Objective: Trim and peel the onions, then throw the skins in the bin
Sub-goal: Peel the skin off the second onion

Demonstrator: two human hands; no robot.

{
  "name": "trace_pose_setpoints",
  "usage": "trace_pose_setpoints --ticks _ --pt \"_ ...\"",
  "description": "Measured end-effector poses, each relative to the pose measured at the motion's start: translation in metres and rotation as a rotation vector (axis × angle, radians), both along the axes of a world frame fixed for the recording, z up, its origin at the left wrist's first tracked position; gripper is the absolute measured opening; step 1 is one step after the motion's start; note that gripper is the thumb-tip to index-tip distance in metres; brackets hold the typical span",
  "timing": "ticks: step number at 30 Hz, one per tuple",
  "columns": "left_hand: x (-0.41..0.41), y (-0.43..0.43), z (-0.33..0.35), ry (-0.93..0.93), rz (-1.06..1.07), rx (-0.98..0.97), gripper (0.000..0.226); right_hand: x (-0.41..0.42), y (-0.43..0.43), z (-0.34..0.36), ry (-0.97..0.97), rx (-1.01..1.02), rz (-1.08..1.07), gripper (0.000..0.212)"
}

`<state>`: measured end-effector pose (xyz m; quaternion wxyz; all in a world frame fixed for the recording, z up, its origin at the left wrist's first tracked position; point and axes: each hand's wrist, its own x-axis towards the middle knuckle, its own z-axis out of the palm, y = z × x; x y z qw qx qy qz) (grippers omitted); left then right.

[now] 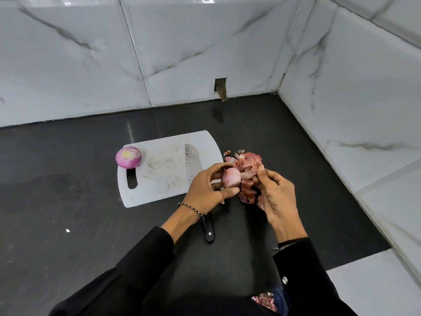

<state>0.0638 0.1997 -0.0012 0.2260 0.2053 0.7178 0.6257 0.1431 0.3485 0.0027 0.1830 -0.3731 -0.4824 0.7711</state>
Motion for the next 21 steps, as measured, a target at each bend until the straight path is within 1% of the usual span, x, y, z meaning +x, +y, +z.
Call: trace_pose_setpoints --ticks 2,4,7,10,12,15,17,21 --pt "-0.001 -0.001 -0.001 -0.075 0.015 0.042 0.055 0.003 0.001 0.002 -0.022 0.043 -0.026 0.017" --pt "-0.003 -0.003 -0.004 -0.141 0.028 0.08 0.057 0.006 0.003 0.002 -0.045 0.132 -0.047 0.015" --pt "-0.003 -0.005 -0.004 -0.203 0.029 0.13 0.057 0.011 0.005 0.002 -0.138 0.41 -0.021 0.012" --pt "-0.001 -0.006 -0.003 -0.237 0.02 0.17 0.056 0.016 0.006 0.004 -0.278 0.748 0.077 0.019" --pt "-0.001 -0.006 -0.001 -0.249 0.013 0.191 0.054 0.017 0.007 0.009 -0.297 0.868 0.098 0.017" --pt "-0.002 -0.007 0.001 -0.262 -0.006 0.219 0.052 0.019 0.004 0.018 -0.228 0.914 0.12 0.009" --pt "-0.002 -0.006 0.002 -0.259 -0.023 0.225 0.052 0.019 0.001 0.025 -0.155 0.897 0.149 0.004" --pt "-0.002 -0.004 0.006 -0.199 -0.038 0.227 0.052 0.017 -0.007 0.039 -0.011 0.848 0.238 0.01"
